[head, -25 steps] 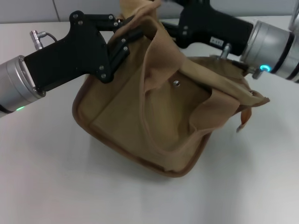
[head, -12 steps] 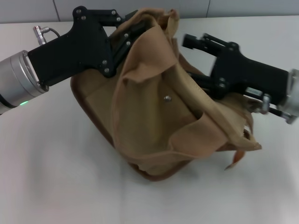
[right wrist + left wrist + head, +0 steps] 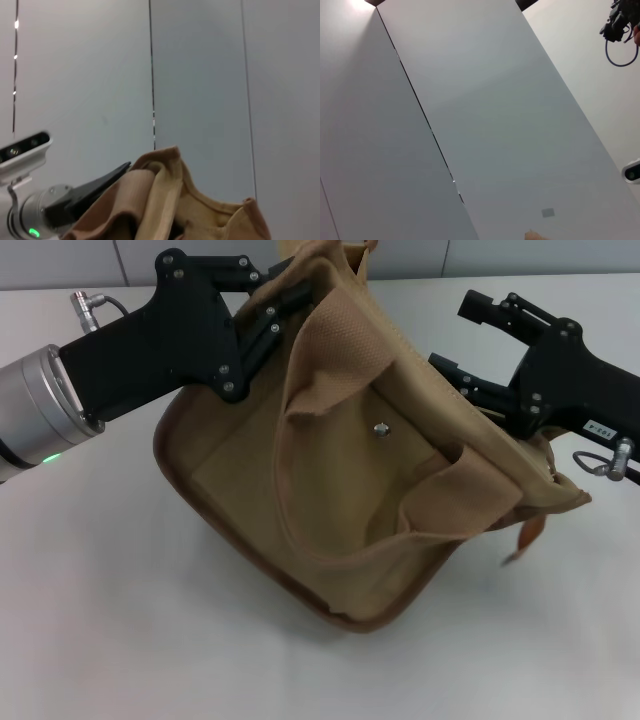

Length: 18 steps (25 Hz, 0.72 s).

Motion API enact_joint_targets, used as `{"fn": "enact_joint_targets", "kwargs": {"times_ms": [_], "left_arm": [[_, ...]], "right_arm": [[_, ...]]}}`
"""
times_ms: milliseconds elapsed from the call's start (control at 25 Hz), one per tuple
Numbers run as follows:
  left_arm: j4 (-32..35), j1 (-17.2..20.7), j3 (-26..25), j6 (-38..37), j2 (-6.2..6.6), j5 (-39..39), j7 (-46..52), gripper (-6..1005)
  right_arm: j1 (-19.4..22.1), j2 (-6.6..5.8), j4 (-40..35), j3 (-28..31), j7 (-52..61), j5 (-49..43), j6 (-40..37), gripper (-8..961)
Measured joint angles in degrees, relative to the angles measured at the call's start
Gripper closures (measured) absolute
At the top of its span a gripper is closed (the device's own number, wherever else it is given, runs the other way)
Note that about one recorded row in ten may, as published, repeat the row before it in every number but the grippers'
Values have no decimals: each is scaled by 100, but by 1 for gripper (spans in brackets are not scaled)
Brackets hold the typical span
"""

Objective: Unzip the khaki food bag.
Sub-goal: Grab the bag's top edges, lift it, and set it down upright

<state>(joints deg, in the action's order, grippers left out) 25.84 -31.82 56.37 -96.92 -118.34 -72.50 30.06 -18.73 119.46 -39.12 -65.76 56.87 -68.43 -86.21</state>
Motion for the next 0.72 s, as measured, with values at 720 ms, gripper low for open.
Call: {"fn": "enact_joint_targets", "kwargs": {"times_ms": [720], "left_arm": [[0, 2, -24, -33, 6, 22, -1, 857]], "right_arm": [[-20, 43, 712, -924, -4201, 1163, 7, 112]]}}
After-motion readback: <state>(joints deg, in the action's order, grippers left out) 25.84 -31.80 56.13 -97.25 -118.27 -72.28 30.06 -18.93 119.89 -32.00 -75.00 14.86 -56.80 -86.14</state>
